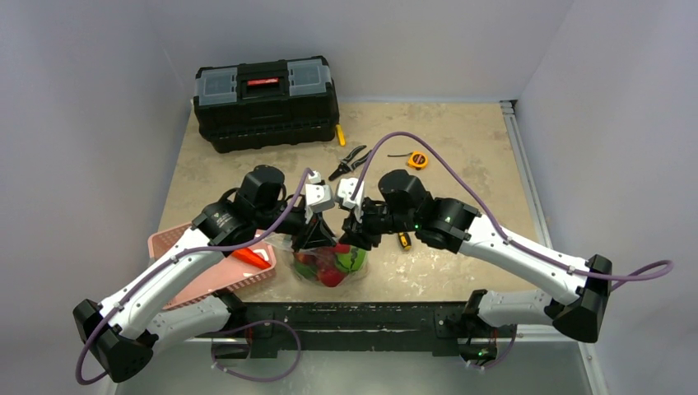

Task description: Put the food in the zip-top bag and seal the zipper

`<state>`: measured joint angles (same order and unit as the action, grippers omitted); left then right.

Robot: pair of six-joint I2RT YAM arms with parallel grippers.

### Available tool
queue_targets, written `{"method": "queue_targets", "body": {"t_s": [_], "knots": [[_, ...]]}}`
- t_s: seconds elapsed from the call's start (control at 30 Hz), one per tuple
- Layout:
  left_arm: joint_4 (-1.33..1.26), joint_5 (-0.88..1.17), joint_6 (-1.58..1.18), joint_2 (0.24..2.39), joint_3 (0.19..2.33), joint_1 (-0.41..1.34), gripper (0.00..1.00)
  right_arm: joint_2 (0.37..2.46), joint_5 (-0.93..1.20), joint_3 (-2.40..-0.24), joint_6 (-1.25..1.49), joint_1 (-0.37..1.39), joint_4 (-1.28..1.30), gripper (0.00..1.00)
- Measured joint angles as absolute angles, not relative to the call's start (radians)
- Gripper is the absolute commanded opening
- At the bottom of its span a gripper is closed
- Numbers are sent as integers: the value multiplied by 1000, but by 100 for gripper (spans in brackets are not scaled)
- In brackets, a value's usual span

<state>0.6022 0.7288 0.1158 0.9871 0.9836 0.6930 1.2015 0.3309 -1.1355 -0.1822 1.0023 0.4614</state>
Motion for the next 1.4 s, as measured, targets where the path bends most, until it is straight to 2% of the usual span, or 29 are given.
{"method": "queue_targets", "body": {"t_s": [0.07,0.1,0.23,0.37,0.57,0.93,1.17,1.4], "knots": [[601,728,117,987,984,693,0,1202,335,-1135,-182,1002,460,2],[599,727,121,987,984,692,0,1202,340,-1135,-182,1001,460,0],[596,715,124,987,984,687,0,1190,344,-1116,-184,1003,440,0],[592,699,123,993,983,688,0,1146,260,-1047,-164,1019,365,0],[539,681,121,995,978,689,0,1017,91,-908,-75,1036,224,0],[535,634,123,990,976,689,0,926,-280,-831,32,1041,183,0],[597,622,125,918,972,690,0,854,-392,-789,96,1040,144,0],[670,601,126,806,944,689,0,883,-485,-785,131,1040,94,0]]}}
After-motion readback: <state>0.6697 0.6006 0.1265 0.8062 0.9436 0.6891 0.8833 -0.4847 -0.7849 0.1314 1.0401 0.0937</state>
